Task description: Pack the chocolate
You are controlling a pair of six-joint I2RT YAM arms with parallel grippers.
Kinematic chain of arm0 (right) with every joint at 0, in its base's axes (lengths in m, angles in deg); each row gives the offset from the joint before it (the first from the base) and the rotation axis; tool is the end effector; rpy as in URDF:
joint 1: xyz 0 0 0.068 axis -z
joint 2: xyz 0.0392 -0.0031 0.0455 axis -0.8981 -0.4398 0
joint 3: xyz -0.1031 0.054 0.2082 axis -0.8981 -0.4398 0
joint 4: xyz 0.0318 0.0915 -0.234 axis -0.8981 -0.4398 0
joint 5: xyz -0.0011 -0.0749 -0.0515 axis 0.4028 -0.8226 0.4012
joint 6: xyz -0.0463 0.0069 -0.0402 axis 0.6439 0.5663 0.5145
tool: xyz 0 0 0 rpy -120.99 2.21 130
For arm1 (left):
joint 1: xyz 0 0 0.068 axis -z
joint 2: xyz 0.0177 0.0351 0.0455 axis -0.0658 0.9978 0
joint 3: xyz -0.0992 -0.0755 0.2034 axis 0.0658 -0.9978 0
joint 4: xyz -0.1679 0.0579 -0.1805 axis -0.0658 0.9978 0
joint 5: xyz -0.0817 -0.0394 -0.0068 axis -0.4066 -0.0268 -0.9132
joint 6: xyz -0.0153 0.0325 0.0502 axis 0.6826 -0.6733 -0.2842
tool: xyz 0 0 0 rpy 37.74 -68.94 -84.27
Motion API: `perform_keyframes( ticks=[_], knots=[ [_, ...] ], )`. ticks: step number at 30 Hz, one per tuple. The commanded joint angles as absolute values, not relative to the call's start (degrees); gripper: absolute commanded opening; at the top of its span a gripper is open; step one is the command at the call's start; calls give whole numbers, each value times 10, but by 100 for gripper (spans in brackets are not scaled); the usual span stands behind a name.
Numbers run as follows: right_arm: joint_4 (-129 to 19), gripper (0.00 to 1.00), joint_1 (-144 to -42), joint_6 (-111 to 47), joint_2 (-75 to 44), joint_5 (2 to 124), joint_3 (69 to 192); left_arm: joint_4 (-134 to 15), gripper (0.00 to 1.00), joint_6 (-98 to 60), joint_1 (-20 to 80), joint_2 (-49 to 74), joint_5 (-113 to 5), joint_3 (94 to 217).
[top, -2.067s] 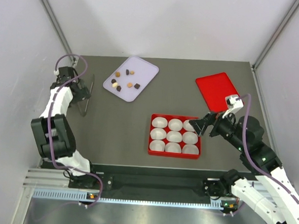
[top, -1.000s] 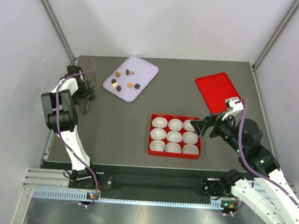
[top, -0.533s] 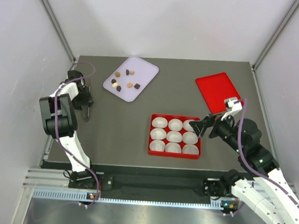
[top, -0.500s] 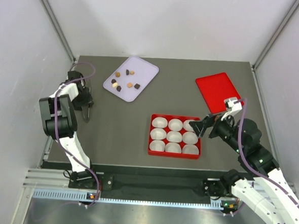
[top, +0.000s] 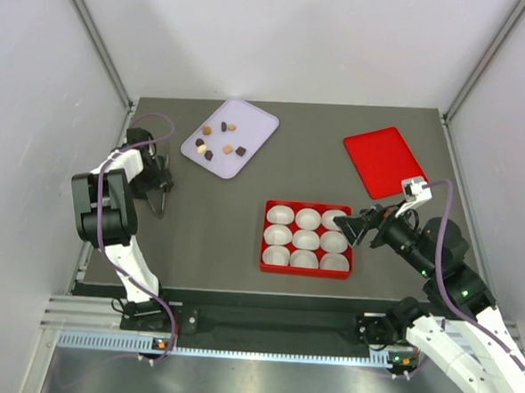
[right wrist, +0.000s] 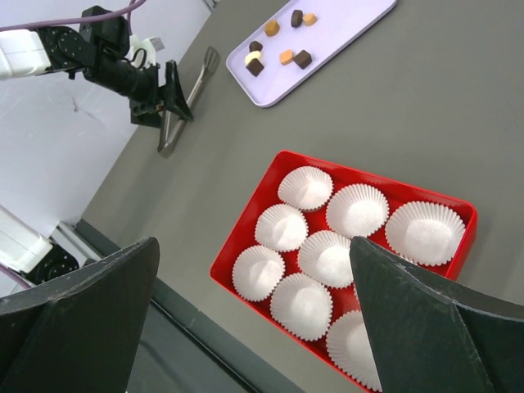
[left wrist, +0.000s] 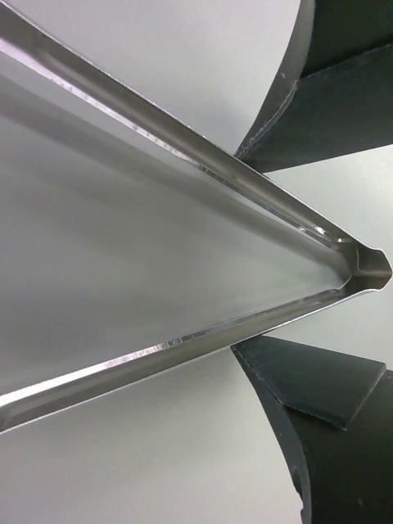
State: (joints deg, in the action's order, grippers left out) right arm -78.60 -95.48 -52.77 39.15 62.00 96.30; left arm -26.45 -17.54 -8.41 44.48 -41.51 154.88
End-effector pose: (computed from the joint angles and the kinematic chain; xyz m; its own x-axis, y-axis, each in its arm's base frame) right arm 0.1229 0.0812 0.3148 -0.4063 0.2882 -0.8671 -0.4773 0.7422 0.4704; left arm 0.3524 0.0796 0.1298 -0.8208 -0.4146 -0.3929 -0.4418 0.8968 -0.0235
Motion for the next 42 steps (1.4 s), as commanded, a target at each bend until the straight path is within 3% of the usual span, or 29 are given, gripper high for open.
perform_keyframes(
  ticks=[1, 11, 16, 19, 24, 31, 42],
  knots=[
    [-760, 99, -948, -539, 397, 628, 972, -272, 84, -189, -85, 459, -402, 1563],
    [-760, 100, -948, -528, 392, 626, 977, -266, 86, -204, -86, 491, -395, 1596],
    [-764, 100, -948, -529, 397, 623, 975, -266, 80, -201, -84, 492, -402, 1586],
    [-766, 100, -949, -532, 403, 622, 974, -252, 65, -197, -84, 488, -405, 1592],
    [-767, 100, -948, -543, 404, 631, 974, -229, 56, -169, -68, 441, -404, 1596],
    [-764, 100, -948, -563, 411, 631, 952, -184, 52, -148, -38, 372, -380, 1607],
    [-779, 100, -948, -558, 398, 644, 917, -106, 47, -153, -2, 297, -450, 1627]
  ],
)
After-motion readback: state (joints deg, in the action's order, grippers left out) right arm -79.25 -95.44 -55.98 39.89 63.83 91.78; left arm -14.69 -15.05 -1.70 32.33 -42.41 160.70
